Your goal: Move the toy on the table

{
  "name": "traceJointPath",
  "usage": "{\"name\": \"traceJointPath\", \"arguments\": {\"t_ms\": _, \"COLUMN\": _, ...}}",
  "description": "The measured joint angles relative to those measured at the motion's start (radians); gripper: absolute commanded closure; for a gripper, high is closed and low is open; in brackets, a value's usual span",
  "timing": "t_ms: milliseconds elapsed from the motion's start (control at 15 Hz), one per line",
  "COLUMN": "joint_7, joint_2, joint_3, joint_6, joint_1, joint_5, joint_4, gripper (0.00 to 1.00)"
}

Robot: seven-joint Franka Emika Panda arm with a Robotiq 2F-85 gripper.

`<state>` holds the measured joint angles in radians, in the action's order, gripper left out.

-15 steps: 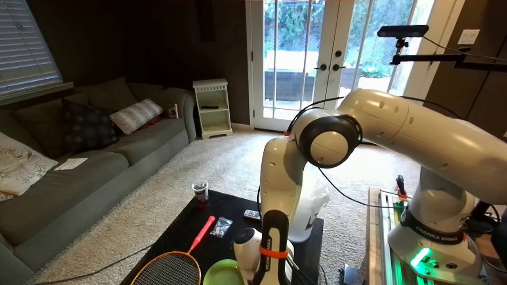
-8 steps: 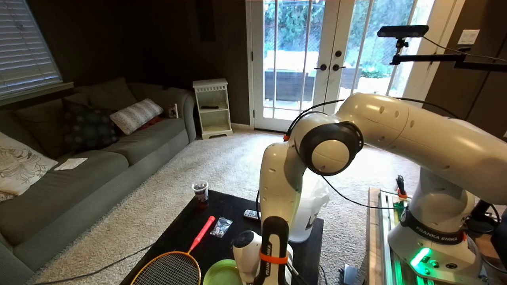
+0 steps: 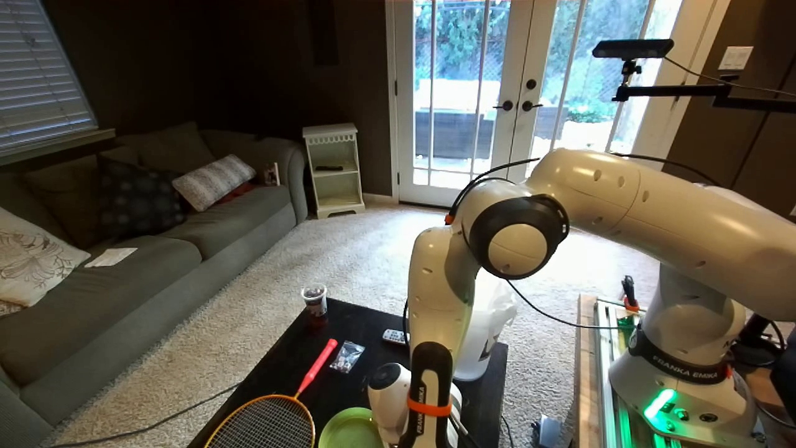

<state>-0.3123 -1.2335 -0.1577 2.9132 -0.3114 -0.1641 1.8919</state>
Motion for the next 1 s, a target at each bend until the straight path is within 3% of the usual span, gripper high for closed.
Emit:
{"name": "traceJointPath", "arguments": {"t_ms": 133, "joint_7": -0.024, "joint_2": -0.01, "joint_3": -0.004, "joint_6": 0.016, "joint_1": -0.003, "joint_5": -0.021, "joint_4": -0.004, "gripper": 0.0}}
{"name": "traceJointPath", "arguments": {"t_ms": 200, "joint_7": -0.035, "joint_2": -0.015, "joint_3": -0.007, "joint_6": 0.028, "joint_1": -0.004, "joint_5": -0.032, "joint_4": -0.005, "gripper": 0.07}}
{"name": "traceJointPath", "arguments": {"t_ms": 267, "joint_7": -0.045, "joint_2": -0.019, "joint_3": -0.009, "joint_6": 0.04, "joint_1": -0.006, "joint_5": -0.041, "joint_4": -0.008, "gripper": 0.26}}
{"name": "traceJointPath", "arguments": {"t_ms": 667, "joint_7": -0.102, "joint_2": -0.043, "joint_3": 0.003, "joint_6": 0.097, "joint_1": -0.038, "joint_5": -0.09, "joint_4": -0.024, "gripper": 0.68}}
{"name": "traceJointPath", "arguments": {"t_ms": 800, "joint_7": -0.121, "joint_2": -0.04, "joint_3": 0.008, "joint_6": 0.098, "joint_1": -0.046, "joint_5": -0.105, "joint_4": -0.024, "gripper": 0.69}}
{"name": "traceJointPath", "arguments": {"t_ms": 867, "joint_7": -0.127, "joint_2": -0.04, "joint_3": 0.008, "joint_6": 0.098, "joint_1": -0.047, "joint_5": -0.111, "joint_4": -0.024, "gripper": 0.45}}
{"name": "traceJointPath", "arguments": {"t_ms": 1000, "joint_7": -0.135, "joint_2": -0.039, "joint_3": 0.007, "joint_6": 0.098, "joint_1": -0.046, "joint_5": -0.12, "joint_4": -0.024, "gripper": 0.45}}
